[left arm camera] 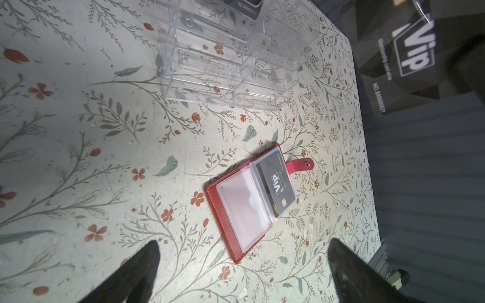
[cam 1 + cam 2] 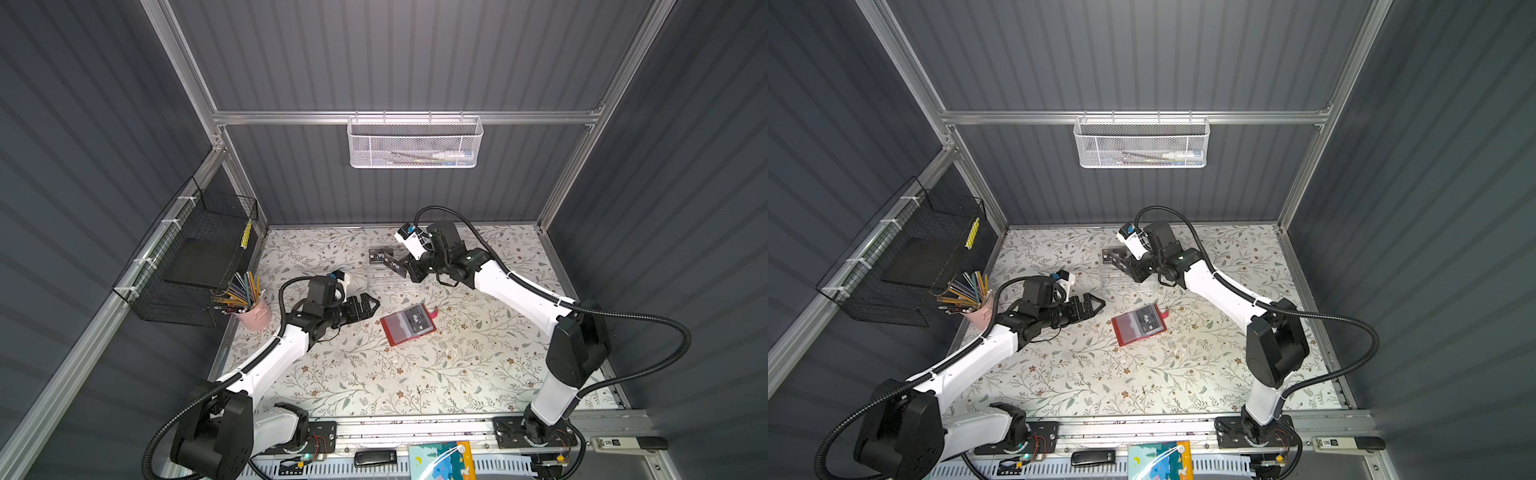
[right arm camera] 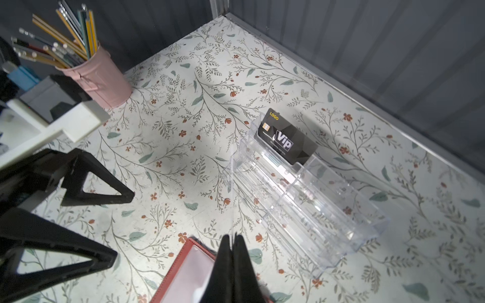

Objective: Take the credit cards out of the card holder
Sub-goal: Place the credit card in the storage box.

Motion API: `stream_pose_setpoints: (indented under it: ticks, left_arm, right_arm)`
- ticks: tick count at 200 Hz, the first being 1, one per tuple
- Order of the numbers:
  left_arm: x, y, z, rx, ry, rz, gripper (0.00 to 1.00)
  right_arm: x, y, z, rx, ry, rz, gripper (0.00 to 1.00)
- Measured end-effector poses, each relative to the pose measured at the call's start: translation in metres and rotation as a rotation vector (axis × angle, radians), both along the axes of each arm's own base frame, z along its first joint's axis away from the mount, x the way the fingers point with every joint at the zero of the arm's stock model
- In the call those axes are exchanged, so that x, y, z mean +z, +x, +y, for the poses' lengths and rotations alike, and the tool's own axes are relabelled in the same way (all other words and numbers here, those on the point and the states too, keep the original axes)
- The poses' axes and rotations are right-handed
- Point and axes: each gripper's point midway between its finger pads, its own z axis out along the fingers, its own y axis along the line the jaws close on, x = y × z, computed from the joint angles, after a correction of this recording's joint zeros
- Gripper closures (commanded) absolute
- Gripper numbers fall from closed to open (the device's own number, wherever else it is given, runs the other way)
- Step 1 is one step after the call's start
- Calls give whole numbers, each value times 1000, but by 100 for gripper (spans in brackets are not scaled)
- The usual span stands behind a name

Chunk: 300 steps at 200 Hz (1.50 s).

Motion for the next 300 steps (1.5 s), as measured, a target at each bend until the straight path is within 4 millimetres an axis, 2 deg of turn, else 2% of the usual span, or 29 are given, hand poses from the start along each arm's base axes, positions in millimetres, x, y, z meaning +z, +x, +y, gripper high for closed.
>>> stream_pose_setpoints:
  ticks: [52, 96, 155, 217, 300]
  left_arm:
    - [-18, 4, 3, 13, 21, 45, 0]
    - [-22, 12, 11, 44, 21, 50, 0]
    - [-35, 24, 25, 84, 12, 85, 0]
    - [-44, 31, 31, 102, -5, 109, 0]
    - [-46, 39, 27, 97, -49, 105, 0]
  right_arm:
    - [-15, 8, 18, 157, -46, -41, 100]
    - [-36, 38, 34, 235, -90, -63, 100]
    - [-58, 72, 34, 295, -104, -73, 100]
    - [-77, 79, 36, 372, -95, -82, 100]
    - [-86, 90, 41, 435, -114, -152, 100]
